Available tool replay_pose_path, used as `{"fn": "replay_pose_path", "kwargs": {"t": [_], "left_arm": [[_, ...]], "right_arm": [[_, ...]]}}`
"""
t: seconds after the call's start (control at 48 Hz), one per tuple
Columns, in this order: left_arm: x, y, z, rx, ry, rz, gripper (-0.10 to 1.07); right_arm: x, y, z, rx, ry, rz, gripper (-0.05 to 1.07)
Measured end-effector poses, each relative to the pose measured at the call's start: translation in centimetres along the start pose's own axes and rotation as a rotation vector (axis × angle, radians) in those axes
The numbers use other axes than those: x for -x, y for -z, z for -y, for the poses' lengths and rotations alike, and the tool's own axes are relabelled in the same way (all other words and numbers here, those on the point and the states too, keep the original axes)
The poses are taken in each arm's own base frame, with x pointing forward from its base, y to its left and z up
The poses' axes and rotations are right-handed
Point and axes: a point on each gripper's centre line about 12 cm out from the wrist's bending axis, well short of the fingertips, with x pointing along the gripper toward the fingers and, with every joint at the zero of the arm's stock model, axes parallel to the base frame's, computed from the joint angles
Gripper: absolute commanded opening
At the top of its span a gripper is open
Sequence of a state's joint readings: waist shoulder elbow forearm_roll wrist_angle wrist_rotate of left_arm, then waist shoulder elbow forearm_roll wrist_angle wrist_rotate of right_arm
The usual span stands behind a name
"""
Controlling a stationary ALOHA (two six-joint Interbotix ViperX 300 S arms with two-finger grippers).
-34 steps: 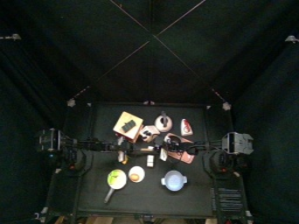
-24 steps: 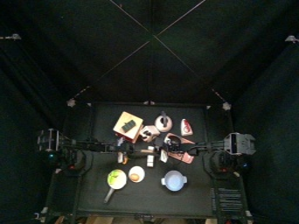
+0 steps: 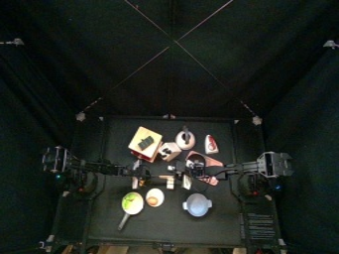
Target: Cut sushi roll
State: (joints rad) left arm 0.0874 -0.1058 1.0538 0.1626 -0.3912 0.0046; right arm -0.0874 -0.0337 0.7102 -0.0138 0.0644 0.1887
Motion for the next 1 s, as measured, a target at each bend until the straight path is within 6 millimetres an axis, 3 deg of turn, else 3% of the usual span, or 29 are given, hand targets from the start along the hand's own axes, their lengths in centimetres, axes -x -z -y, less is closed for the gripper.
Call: {"fn": "replay_pose_path", "kwargs": {"t": [1.0], "left_arm": [[-0.44,0.53,0.05,0.000,0.004,-0.026,0.41]], "right_arm": [[-0.91,1.00,-0.35,-0.001,-0.004,-0.037,0.42]]}}
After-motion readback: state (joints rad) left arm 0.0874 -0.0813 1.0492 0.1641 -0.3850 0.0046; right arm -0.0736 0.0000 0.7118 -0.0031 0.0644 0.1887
